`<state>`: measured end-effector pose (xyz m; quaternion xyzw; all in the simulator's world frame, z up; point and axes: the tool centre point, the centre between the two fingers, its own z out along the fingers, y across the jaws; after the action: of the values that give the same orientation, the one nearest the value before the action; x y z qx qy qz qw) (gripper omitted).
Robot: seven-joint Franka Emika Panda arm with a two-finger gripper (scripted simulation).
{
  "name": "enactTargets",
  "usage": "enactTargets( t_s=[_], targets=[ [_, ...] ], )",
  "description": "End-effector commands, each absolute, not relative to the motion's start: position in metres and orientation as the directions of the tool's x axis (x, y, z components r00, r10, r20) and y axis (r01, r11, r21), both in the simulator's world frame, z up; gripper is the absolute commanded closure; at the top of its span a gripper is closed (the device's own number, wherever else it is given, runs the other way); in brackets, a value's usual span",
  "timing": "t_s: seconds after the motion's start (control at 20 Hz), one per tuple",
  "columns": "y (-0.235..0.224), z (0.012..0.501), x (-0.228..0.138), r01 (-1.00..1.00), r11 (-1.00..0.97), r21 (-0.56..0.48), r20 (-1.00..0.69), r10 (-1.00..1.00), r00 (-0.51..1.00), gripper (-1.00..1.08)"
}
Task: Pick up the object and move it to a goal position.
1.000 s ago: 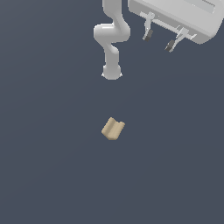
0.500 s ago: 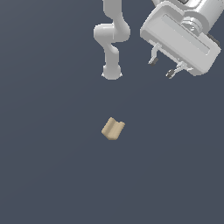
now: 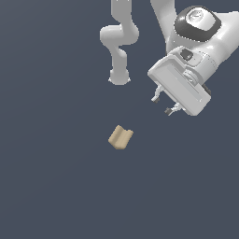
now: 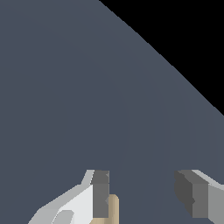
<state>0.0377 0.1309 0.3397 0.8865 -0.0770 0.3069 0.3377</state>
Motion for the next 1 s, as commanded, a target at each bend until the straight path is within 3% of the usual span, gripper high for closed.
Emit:
enactTargets(
  t_s=[0.0,0.55,0.95],
  targets=[
    [0.126,0.309,0.039,-0.339,-0.738,0.584,0.573,0.079,0.816,-0.20],
    [0.089,0.161,0.027,-0.291,-0.659,0.694,0.442,0.072,0.894,-0.20],
    [0.067,0.090,0.008,-0.257,-0.634,0.729,0.369,0.048,0.928,-0.20]
  ],
)
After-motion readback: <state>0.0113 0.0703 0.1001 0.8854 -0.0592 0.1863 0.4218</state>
